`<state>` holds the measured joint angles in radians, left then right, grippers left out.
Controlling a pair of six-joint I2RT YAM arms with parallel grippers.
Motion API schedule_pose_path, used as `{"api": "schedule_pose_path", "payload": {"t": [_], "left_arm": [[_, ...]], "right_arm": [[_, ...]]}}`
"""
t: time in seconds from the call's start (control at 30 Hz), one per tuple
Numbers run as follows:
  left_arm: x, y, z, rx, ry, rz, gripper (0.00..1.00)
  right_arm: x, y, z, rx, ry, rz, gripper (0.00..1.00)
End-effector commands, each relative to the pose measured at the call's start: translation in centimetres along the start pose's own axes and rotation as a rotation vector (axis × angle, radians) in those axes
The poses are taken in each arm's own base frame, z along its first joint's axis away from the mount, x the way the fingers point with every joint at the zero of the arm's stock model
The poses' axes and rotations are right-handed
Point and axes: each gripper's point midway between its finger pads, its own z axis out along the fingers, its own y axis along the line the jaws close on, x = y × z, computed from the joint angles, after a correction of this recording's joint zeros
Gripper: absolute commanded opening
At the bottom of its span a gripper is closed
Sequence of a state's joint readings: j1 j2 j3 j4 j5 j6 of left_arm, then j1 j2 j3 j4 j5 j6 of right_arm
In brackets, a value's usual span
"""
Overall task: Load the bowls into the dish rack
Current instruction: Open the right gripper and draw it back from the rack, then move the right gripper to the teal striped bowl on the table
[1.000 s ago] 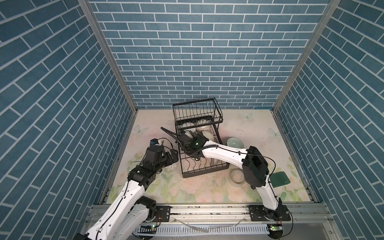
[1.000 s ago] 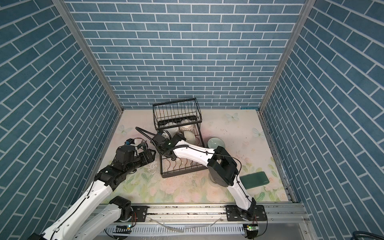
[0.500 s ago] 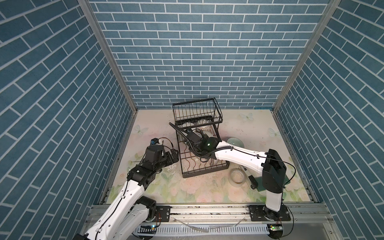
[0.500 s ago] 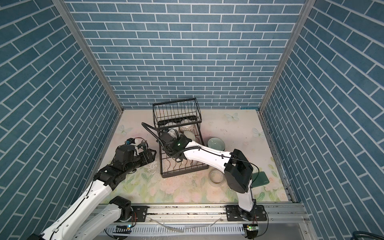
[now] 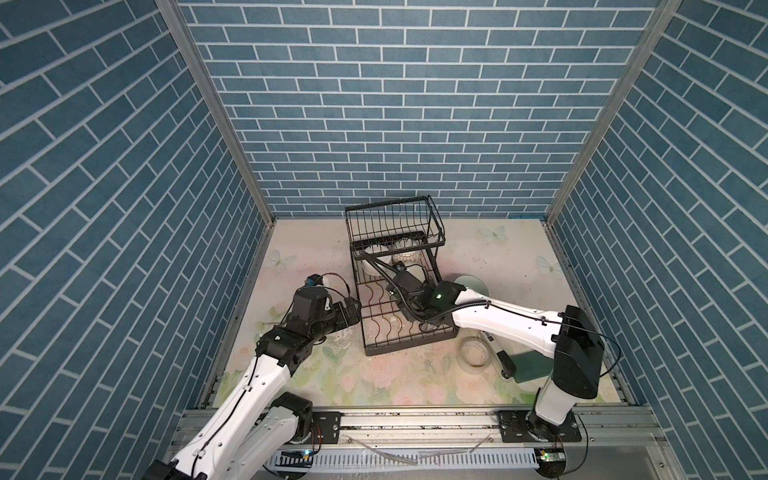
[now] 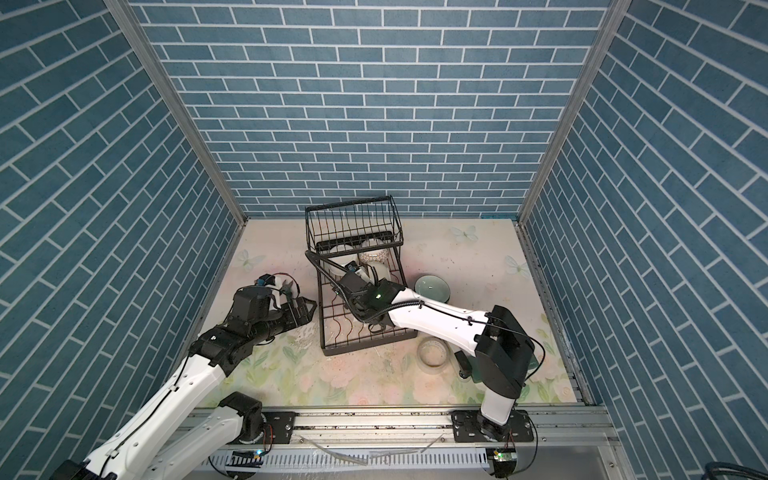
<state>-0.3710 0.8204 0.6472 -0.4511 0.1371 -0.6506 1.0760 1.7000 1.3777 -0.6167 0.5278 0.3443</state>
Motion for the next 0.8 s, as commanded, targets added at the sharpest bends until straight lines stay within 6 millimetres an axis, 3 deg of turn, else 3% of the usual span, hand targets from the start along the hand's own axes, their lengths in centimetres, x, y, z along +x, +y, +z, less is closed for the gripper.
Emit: {"api": "schedule_pose_path", "payload": {"t": [0.0, 0.1, 0.13, 0.43, 0.77], "left_arm": [[-0.7, -1.6, -0.7, 0.036, -0.007, 0.026, 0.96], [-0.2, -1.9, -0.3, 0.033, 0.011, 0.043, 0.97], [-0.8, -2.9, -0.7, 0.05, -0.003, 0.053, 0.96], [-0.2, -6.1, -0.2, 0.065, 0.032, 0.144, 0.96], [0.6, -7.2, 1.0, 0.073, 0.064, 0.171, 0.97]], "right_arm": [[0.9, -1.8, -0.8, 0.002, 0.005, 0.106, 0.71], [1.5, -3.4, -1.1, 0.008, 0.009, 0.156, 0.7], [1.7, -4.1, -1.2, 0.014, 0.009, 0.175, 0.69], [4.9, -9.7, -1.2, 0.075, 0.065, 0.331, 0.67], [9.7, -15.4, -0.3, 0.167, 0.197, 0.462, 0.64]]}}
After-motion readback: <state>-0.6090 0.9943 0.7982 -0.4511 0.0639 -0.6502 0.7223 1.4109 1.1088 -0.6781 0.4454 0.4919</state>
